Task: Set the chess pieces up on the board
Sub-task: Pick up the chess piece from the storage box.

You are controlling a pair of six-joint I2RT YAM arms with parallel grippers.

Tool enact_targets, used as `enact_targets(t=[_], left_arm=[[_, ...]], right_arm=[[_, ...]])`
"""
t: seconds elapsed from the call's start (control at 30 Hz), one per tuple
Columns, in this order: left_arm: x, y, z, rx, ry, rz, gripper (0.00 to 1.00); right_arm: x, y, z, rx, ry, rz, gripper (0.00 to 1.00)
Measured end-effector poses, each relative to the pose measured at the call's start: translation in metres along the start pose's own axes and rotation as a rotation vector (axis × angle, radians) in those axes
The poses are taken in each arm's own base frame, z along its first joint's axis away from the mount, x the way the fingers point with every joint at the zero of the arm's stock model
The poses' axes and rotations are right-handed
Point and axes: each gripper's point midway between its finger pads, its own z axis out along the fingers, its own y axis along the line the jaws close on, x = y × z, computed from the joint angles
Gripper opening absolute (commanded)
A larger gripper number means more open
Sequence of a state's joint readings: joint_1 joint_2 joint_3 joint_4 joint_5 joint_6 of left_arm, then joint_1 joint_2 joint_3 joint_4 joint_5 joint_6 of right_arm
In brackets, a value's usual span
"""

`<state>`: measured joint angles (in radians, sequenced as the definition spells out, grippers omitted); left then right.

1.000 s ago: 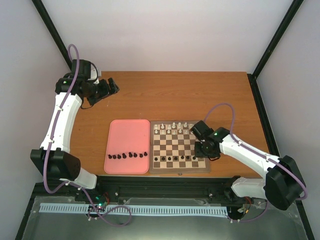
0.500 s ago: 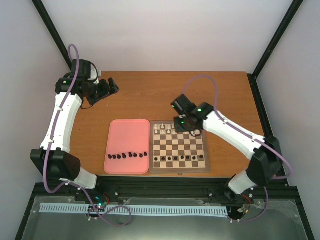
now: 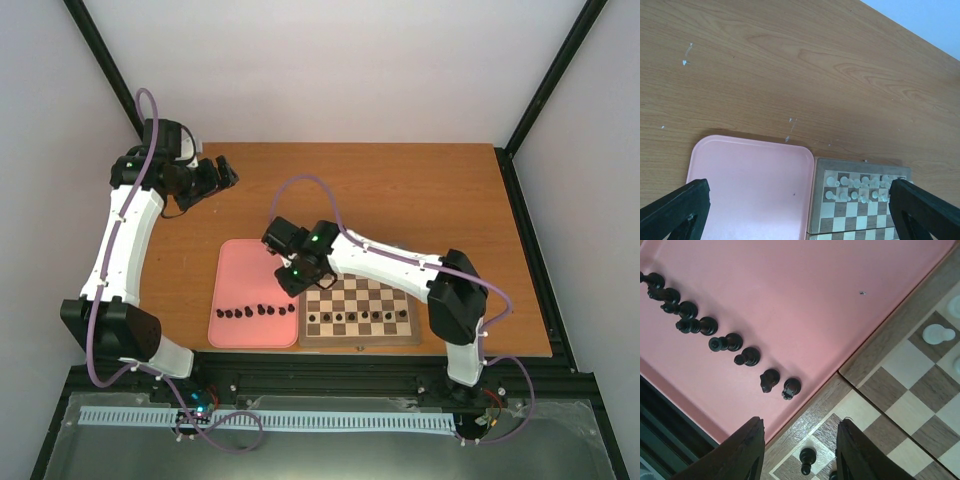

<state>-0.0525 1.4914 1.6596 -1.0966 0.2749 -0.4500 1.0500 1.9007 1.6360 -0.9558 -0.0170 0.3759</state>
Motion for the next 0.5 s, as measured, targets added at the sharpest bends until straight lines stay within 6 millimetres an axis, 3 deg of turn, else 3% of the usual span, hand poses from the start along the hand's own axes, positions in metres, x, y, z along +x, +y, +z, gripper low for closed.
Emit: enact_targets(t=[0.2, 0.5], left_arm=[[0.0, -0.001, -0.001, 0.004, -0.001, 0.001, 1.0], [0.0, -0.001, -0.003, 0.006, -0.006, 0.002, 1.0]], right_arm=[[-0.007, 0.016, 0.006, -0.014, 0.028, -0.086, 0.39], [-0.006, 0.045, 0.032, -0.042, 0.079, -0.181, 0.39]])
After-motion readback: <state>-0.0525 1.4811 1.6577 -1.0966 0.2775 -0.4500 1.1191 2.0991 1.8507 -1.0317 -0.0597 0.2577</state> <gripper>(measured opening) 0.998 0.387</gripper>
